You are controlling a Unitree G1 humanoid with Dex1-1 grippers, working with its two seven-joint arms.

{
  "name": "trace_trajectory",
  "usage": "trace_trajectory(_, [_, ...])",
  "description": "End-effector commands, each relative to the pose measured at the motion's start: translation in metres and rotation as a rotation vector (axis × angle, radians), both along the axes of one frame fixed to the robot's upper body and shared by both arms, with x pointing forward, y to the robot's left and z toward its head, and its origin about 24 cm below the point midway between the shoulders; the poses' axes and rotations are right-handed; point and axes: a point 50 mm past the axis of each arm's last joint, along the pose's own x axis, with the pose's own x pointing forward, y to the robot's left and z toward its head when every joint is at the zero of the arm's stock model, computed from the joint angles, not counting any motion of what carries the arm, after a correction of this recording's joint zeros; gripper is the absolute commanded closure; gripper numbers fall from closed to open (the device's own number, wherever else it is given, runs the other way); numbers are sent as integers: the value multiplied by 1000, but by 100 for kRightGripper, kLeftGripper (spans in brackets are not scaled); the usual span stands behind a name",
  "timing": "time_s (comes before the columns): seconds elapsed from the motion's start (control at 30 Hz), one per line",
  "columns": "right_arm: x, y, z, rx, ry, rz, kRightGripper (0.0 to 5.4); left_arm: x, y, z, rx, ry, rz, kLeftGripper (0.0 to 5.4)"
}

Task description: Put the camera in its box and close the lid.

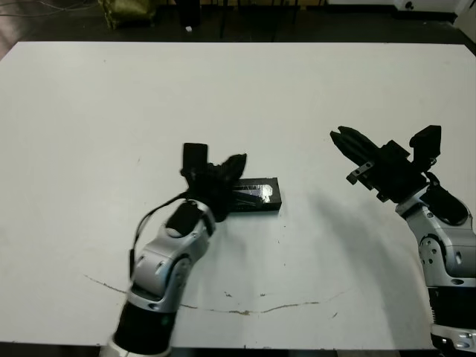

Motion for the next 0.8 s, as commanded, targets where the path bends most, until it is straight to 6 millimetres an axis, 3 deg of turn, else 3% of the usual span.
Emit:
trace_trajectory(0.03, [-3,-3,-7,-8,30,-8,540,-4,-6,-13,51,64,-14,539])
trace_trajectory(0.23, [-3,-3,-7,-10,41,-11,540,-10,-7,-29,151,86,-75,539])
trace_trajectory(0.57, [-4,-2,-7,-14,41,-13,540,-13,1,-60,211,250,-27,539])
trace_trajectory(0.8, [-4,-2,-8,-7,45,-9,540,-14,5,-54,267,243,-8,539])
